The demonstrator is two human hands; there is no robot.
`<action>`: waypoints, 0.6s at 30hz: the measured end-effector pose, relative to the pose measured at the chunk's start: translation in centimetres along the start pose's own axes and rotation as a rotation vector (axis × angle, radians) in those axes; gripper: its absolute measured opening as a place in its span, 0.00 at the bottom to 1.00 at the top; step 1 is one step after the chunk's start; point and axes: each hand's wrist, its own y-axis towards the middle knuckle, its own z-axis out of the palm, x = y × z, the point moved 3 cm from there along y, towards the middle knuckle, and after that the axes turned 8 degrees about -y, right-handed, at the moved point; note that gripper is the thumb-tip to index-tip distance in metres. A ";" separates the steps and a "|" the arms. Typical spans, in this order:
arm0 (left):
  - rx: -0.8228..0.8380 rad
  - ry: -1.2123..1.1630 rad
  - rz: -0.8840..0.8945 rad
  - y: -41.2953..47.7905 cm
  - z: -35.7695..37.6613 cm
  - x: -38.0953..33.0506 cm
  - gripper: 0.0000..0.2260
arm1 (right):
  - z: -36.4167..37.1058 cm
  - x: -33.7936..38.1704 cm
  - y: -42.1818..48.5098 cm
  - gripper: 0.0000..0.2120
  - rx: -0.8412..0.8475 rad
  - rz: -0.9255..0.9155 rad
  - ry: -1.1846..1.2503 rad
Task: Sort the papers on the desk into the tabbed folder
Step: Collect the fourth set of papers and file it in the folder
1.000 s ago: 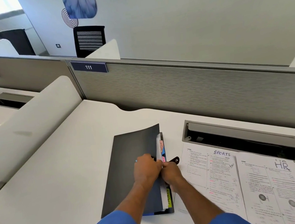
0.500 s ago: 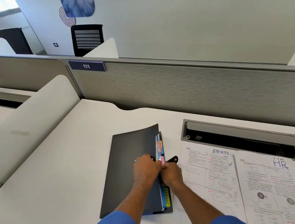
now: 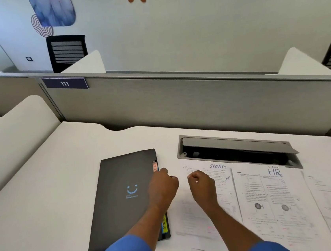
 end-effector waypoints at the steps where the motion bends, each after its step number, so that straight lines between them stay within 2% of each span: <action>1: 0.005 -0.007 0.023 -0.3 0.6 -0.9 0.18 | -1.0 -0.7 0.2 0.07 -0.032 -0.006 -0.046; 5: 0.091 -0.043 0.026 -1.5 3.0 -3.4 0.18 | -3.7 -3.6 0.5 0.16 -0.022 0.044 -0.164; 10: 0.315 -0.165 -0.160 -3.3 6.3 -4.4 0.23 | -5.8 -7.1 0.1 0.24 0.067 0.136 -0.234; 13: 0.328 -0.158 -0.230 -3.6 7.6 -3.6 0.30 | -6.3 -8.3 -0.4 0.26 0.089 0.156 -0.243; 18: 0.287 -0.019 -0.330 -3.7 7.8 -2.2 0.32 | -6.5 -8.6 -0.5 0.26 0.102 0.129 -0.280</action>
